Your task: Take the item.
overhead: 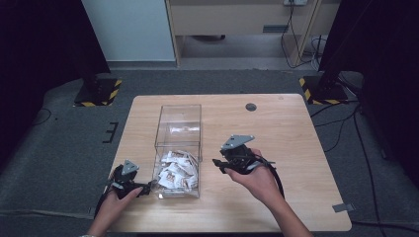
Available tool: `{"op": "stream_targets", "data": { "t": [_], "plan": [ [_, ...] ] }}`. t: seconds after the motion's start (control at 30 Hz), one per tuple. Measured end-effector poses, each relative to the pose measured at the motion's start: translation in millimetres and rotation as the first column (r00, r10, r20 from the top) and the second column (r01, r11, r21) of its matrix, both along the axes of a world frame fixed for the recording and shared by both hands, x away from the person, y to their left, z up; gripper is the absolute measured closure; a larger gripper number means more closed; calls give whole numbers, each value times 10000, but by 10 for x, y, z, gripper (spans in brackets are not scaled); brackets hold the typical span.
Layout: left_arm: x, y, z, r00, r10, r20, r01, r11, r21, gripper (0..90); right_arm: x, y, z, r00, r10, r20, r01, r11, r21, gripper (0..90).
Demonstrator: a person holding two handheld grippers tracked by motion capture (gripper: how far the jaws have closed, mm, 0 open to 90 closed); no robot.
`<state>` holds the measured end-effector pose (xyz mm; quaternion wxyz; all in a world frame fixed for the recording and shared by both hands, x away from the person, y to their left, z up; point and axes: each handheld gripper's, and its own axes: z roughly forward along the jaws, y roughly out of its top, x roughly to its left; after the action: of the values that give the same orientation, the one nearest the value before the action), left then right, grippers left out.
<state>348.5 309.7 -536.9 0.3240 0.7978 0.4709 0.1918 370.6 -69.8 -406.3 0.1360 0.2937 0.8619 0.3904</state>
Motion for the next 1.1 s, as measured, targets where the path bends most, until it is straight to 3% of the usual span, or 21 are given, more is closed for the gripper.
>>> {"op": "stream_targets", "data": {
  "t": [0.33,0.77,1.1],
  "plan": [
    [0,0,0,10000,0,0,0,10000,1,0,14,319,58,9986,522,38,-522,9985,147,633],
    [0,0,0,10000,2,0,-2,10000,-1,0,-31,663,-24,9915,1285,-181,-1284,9917,38,715],
    [0,0,0,10000,1,0,-1,10000,-1,0,-30,824,-123,9880,1514,-317,-1518,9884,-101,730]
  ]
}}
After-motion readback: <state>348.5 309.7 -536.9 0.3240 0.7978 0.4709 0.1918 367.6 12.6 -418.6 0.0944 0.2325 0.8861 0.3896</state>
